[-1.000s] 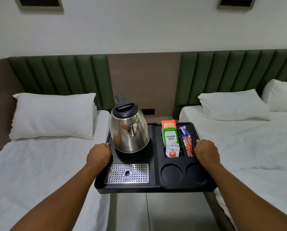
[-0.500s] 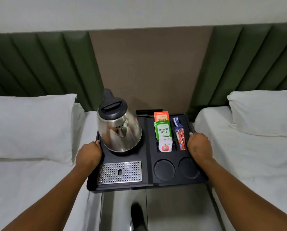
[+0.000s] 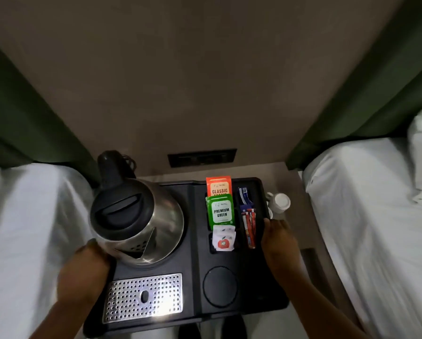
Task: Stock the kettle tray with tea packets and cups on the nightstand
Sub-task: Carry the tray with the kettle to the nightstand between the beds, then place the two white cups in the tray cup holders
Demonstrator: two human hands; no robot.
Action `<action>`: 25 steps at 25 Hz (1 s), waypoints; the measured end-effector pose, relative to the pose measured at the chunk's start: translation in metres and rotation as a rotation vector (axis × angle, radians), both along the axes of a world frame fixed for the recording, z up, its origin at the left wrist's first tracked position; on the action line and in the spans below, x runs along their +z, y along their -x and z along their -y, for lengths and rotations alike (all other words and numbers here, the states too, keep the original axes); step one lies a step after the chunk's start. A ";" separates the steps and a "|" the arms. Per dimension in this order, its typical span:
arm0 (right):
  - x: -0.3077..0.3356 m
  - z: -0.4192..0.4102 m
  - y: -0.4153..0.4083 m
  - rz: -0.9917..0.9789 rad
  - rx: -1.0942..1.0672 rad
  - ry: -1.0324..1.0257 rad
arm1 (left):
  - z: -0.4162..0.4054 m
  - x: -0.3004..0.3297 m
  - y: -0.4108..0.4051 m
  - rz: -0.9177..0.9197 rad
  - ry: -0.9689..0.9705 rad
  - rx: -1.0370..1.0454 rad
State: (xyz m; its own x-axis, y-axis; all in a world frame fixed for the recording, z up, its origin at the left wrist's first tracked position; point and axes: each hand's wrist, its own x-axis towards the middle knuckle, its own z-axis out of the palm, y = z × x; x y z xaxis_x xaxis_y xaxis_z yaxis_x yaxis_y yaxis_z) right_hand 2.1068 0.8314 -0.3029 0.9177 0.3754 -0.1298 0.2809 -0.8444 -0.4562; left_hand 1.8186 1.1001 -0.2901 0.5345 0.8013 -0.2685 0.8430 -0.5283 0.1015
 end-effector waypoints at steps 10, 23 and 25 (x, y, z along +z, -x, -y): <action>-0.183 -0.078 -0.057 -0.001 0.042 0.099 | -0.054 -0.173 -0.060 -0.213 -0.032 -0.098; -0.173 -0.081 -0.082 -0.150 0.094 0.157 | -0.052 -0.209 -0.068 0.154 -0.031 0.334; -0.152 -0.051 -0.093 -0.109 0.033 0.079 | 0.002 -0.204 -0.056 0.168 -0.058 0.483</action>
